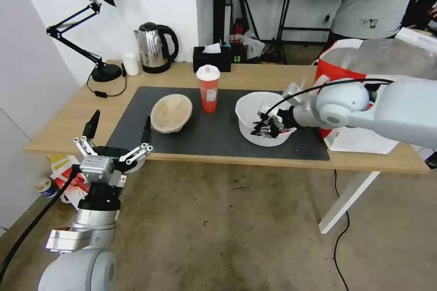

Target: Pick up the trash from the table and place it into the takeout bag.

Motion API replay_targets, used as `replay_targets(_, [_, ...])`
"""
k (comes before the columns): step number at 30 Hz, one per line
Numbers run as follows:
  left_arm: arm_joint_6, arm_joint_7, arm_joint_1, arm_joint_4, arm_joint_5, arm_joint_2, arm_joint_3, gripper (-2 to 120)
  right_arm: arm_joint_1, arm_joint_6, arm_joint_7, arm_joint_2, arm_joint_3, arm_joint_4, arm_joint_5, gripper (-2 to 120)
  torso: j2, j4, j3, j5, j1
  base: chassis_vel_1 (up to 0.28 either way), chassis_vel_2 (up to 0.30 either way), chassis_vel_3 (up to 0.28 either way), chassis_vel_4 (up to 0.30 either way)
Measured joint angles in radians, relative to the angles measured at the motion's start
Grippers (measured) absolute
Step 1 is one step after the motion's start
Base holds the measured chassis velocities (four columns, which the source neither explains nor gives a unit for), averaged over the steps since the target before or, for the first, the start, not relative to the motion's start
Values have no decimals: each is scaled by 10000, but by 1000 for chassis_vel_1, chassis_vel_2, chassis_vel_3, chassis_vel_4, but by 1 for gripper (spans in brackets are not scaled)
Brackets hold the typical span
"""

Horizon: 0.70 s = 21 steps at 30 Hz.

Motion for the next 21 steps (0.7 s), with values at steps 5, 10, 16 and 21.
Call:
replay_targets(5, [2,5,-16,26,3,0,54,100,-100,45,1,248,0,156,-14,0,1,1,-1,0,0,0,0,0,0])
replay_targets(10, [2,23,-14,62,16,10,99,100,-355,74,1,573,26,430,-50,0,1,1,-2,-1,-2,0,0,0,0])
replay_targets(16, [-1,30,-2,58,15,36,85,100,-324,49,-25,712,-69,519,-64,0,-2,0,2,1,0,0,0,0,0])
replay_targets(21, [-5,34,-4,32,7,42,85,100,-202,40,-34,733,-112,614,-49,0,-2,1,1,0,-1,0,0,0,0])
